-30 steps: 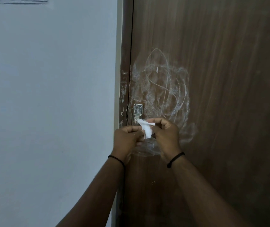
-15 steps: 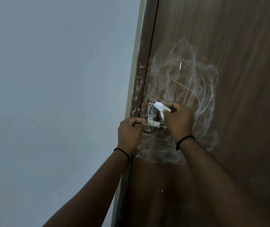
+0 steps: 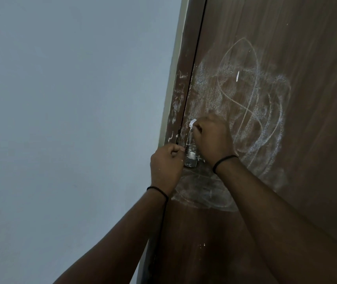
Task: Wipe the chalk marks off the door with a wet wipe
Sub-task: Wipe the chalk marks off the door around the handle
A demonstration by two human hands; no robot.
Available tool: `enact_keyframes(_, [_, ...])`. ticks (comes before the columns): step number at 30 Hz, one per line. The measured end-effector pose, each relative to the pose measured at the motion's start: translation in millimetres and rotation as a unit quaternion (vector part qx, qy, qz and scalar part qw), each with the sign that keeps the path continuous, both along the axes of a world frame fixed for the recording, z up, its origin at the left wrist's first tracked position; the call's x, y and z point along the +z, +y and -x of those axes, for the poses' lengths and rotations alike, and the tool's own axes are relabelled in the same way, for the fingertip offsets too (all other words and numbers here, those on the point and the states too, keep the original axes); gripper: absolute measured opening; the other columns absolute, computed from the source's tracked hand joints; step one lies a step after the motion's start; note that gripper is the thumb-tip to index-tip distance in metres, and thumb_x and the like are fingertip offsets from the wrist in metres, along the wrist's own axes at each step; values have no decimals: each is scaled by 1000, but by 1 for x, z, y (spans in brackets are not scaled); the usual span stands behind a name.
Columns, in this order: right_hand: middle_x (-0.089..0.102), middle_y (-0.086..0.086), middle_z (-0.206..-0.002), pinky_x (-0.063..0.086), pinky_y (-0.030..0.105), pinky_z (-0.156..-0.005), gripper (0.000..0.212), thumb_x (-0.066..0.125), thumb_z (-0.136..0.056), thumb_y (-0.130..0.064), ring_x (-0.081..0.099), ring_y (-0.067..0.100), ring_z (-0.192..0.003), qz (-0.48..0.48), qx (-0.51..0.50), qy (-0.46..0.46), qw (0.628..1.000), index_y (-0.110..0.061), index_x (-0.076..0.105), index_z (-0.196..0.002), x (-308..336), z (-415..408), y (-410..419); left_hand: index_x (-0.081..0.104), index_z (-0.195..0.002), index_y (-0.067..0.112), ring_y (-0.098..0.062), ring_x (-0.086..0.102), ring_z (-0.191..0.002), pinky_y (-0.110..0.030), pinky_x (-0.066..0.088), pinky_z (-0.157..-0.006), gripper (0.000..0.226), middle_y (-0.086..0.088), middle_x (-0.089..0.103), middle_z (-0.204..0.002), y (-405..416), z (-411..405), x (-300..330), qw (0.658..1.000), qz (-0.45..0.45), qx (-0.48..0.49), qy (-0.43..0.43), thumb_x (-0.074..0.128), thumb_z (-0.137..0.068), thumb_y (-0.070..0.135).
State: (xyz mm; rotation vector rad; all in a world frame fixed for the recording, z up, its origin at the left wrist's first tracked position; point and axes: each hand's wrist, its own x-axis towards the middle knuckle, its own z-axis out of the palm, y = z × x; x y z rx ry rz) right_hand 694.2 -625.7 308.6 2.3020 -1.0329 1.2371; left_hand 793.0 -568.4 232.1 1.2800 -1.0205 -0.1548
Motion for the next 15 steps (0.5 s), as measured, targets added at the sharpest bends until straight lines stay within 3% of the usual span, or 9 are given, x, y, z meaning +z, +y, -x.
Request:
enact_keyframes(3, [63, 11, -86, 51, 38, -70, 18, 55, -92, -1, 58, 26, -78, -6, 11, -4, 1000, -5, 68, -81, 7, 6, -2, 73, -81, 23, 1, 61, -67, -12, 45, -63, 14, 14, 66, -68, -1, 1, -1, 1000, 4, 4, -1, 63, -90, 21])
enact_keyframes(7, [64, 14, -85, 51, 35, -72, 19, 58, -93, 1, 59, 29, -81, -3, 9, 20, 1000, -8, 71, -81, 6, 8, -2, 74, -82, 19, -7, 64, -69, -25, 52, -67, 15, 8, 69, -70, -1, 2, 2, 1000, 15, -1, 16, 62, -90, 20])
enact_keyframes(12, [62, 11, -91, 42, 30, -76, 20, 57, -93, 1, 54, 26, -93, 21, 17, 88, 996, -7, 76, -95, 5, -5, 3, 75, -84, 17, -11, 66, -73, -27, 53, -71, 15, 4, 71, -75, 0, 2, 8, 1000, 2, 8, 13, 61, -89, 17])
enact_keyframes(15, [65, 11, -93, 47, 32, -75, 23, 58, -93, 1, 57, 27, -92, 21, 22, 71, 997, -9, 76, -101, 3, 4, 2, 74, -81, 16, -10, 65, -74, -25, 50, -70, 15, 4, 70, -76, 1, 1, 6, 1000, -1, 8, 9, 62, -90, 18])
